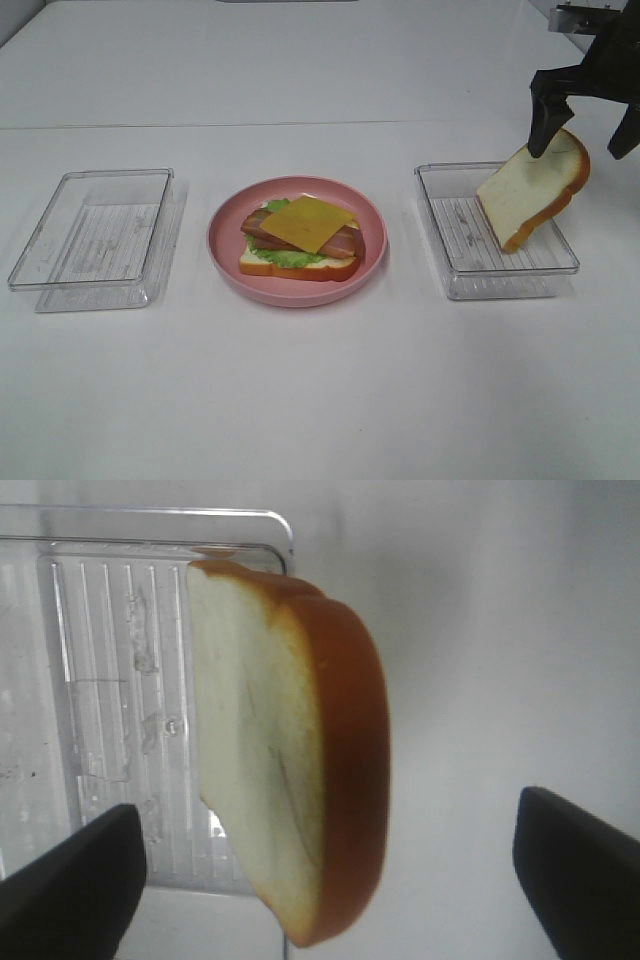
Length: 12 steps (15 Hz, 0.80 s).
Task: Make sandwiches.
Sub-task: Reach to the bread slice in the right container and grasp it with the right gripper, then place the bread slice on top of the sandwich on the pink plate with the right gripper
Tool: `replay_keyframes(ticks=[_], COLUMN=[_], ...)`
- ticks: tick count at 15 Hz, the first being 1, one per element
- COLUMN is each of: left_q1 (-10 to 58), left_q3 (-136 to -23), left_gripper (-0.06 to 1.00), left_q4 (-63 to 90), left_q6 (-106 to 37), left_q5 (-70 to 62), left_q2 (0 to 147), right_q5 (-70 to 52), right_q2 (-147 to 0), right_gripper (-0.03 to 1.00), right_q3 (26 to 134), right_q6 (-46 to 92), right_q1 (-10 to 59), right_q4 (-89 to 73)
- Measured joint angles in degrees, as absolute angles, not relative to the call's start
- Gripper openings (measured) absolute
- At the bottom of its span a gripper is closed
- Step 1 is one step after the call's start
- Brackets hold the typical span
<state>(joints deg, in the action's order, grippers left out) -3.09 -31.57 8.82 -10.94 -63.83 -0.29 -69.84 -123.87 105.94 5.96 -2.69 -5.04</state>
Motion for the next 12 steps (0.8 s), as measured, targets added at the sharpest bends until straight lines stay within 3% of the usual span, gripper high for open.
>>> replay_keyframes(ticks=[5,7,10,12], left_q1=[-3.1,-3.1,-3.1,-3.1], left_q3=[-31.6,-31.6,-31.6,-31.6], left_gripper=[0.99,0.99,0.99,0.99], left_q4=[8.8,8.8,8.8,8.8], left_q6=[-10.9,-10.9,-10.9,-10.9], left_q5=[-63.8,-63.8,-63.8,-63.8], left_q2=[-0.3,-0.3,-0.3,-0.3], right_q5=[-69.8,-69.8,-70.0,-70.1], right_q2=[-128.7,-129.7,-129.3,-128.2], right_gripper=[0.87,0.67,0.22,0.23], right_q3=[105.9,105.9,105.9,105.9], right_q6=[6.4,6.5,6.6,6.8], right_q1=[-3.0,-3.0,-3.0,-2.9], right_q4=[-8.5,-8.5,-10.3,-10.0])
